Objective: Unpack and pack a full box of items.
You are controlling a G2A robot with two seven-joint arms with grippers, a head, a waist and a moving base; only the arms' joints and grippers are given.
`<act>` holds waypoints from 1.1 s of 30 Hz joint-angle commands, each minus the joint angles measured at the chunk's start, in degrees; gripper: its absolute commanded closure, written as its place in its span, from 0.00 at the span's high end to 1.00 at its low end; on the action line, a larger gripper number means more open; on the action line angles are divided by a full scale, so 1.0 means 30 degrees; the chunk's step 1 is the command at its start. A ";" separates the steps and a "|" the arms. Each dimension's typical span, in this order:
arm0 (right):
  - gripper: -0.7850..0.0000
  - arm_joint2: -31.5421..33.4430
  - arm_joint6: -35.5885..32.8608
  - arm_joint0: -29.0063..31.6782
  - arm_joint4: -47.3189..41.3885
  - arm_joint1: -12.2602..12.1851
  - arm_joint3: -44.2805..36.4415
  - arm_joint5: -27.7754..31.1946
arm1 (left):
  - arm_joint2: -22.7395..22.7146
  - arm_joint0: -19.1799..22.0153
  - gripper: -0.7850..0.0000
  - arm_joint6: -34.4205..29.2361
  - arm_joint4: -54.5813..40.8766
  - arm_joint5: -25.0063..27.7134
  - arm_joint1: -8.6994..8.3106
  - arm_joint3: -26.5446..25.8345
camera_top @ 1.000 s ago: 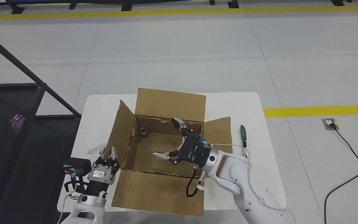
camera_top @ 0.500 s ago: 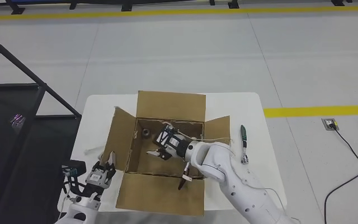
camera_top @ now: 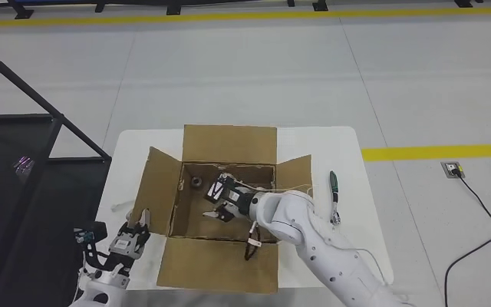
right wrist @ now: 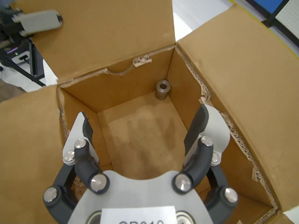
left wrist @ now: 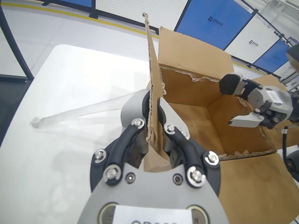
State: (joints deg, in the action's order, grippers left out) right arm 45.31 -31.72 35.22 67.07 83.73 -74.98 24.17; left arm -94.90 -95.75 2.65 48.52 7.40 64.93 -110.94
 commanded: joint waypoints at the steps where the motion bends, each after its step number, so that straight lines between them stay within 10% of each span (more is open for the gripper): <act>1: 1.00 -0.0502 -0.0305 -0.0665 -0.0381 0.0294 0.0777 -0.0210 | -0.0193 -0.0127 0.00 0.0475 0.0878 -0.0250 0.0004 -0.0375; 33: 1.00 -0.1815 0.2604 -0.3222 -0.0914 0.1945 0.6995 0.1488 | -0.0019 -0.1808 0.00 0.6355 0.6484 -0.2642 0.0594 -0.1908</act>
State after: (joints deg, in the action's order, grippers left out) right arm 39.88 -24.01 25.66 64.40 89.47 -54.35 28.50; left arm -95.05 -101.21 21.52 67.77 -0.59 66.66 -116.84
